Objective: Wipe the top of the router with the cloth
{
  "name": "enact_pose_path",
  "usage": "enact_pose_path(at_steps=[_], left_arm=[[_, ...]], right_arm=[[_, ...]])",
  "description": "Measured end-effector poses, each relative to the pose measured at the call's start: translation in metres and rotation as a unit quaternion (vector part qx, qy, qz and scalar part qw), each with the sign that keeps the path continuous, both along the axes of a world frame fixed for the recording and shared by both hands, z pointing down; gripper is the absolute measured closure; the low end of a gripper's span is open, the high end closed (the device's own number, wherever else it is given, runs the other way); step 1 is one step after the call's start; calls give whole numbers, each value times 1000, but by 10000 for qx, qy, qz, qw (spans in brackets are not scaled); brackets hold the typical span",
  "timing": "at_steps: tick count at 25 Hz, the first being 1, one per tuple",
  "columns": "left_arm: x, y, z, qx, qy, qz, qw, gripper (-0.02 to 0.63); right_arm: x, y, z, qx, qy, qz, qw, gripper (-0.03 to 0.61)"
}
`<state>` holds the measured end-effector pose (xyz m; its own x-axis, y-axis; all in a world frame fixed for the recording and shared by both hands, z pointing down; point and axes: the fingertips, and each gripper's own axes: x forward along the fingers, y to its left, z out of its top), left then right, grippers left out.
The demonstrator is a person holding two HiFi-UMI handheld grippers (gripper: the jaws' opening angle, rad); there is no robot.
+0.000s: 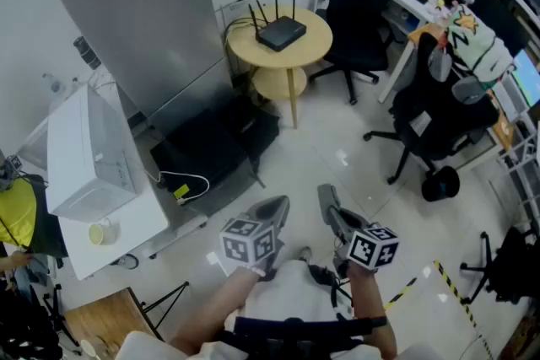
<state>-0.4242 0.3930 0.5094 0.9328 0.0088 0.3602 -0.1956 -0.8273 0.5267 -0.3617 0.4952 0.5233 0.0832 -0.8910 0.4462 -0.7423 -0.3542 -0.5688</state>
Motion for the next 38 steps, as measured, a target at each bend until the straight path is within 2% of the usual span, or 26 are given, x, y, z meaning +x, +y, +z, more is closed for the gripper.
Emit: enact_pose_path(at_steps=[11,24,30,38], left_arm=[[24,12,2,22,-77,-41,10000,615],[73,41,10,78,-144,-229,9996,615],[93,28,16,100,-263,-329,9991,615],[153,-1,29,25,-293,-108,9995,615]], right_arm=[[26,10,5,67,-98,-46,9999,543],[85,42,20,160,-260,-117,9995,543],[100,33,29,201,-386,-177,9989,543],[156,13,40,124,-432,107,9989,543]])
